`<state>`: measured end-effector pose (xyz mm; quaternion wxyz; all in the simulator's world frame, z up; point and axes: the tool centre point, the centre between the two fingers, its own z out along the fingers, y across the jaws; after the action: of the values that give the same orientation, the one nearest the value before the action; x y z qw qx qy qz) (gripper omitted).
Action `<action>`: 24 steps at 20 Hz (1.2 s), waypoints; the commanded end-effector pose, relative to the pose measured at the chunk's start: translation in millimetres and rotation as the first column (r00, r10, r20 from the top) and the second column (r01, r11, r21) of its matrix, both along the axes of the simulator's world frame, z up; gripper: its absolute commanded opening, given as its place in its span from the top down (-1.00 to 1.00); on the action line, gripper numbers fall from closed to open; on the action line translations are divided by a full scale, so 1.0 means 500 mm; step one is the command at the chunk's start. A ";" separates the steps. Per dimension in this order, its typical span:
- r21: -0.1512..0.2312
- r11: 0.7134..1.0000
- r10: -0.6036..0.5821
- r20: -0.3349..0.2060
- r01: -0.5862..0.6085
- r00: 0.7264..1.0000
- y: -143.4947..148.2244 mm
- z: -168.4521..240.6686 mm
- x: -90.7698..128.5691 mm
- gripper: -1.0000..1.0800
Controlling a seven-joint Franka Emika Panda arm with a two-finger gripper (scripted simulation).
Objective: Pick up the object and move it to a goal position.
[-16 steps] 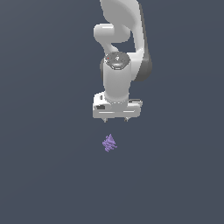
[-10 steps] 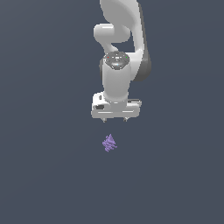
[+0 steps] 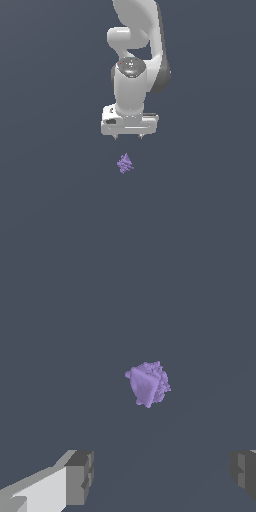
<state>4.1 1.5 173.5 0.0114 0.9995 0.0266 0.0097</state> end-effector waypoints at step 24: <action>0.018 0.938 0.346 -0.020 -0.346 0.938 -0.033 -0.149 0.099 -0.92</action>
<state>51.1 -14.2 103.0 0.0033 0.9814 0.1922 0.0003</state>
